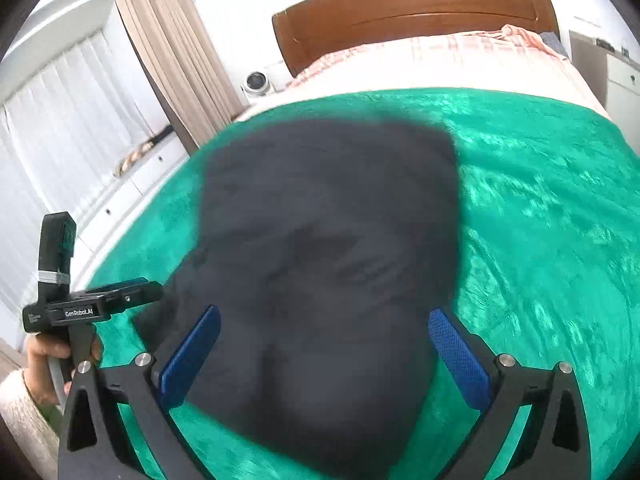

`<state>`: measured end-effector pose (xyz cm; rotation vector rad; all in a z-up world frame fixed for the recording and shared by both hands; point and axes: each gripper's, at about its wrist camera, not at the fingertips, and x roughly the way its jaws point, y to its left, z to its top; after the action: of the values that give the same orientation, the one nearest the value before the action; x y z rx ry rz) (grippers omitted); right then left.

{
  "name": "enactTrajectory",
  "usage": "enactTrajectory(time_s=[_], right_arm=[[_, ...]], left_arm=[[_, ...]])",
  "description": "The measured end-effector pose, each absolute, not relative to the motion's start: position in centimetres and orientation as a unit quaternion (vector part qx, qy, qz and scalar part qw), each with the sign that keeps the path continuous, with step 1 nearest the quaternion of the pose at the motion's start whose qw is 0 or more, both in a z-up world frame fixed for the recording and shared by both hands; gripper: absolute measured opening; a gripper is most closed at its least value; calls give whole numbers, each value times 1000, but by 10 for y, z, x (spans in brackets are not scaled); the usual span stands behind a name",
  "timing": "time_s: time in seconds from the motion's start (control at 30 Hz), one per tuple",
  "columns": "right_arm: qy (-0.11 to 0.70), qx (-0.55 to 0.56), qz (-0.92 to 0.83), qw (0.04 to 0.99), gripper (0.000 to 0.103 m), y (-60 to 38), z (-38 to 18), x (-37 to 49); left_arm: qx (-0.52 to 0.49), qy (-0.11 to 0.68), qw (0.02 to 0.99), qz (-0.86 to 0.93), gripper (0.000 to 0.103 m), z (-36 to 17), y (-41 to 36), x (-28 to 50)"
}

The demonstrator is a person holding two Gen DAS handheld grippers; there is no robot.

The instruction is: Fold large clothes

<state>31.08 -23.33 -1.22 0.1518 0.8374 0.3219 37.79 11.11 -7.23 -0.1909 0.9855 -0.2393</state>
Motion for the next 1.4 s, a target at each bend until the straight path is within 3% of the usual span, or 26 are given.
enactTrajectory(time_s=[0.23, 0.47, 0.87, 1.07, 1.4], right_arm=[[370, -9, 156, 916, 103, -201, -2, 249], [314, -78, 121, 939, 103, -201, 36, 164], [253, -61, 29, 965, 103, -225, 56, 77], [261, -8, 44, 964, 103, -229, 58, 53], [358, -11, 20, 934, 103, -203, 36, 20]], left_arm=[[-37, 392, 908, -140, 100, -29, 91, 320], [30, 303, 952, -34, 103, 7, 88, 247], [71, 235, 969, 32, 103, 37, 61, 138], [66, 266, 961, 36, 103, 30, 54, 118], [69, 347, 935, -1, 103, 20, 40, 79]])
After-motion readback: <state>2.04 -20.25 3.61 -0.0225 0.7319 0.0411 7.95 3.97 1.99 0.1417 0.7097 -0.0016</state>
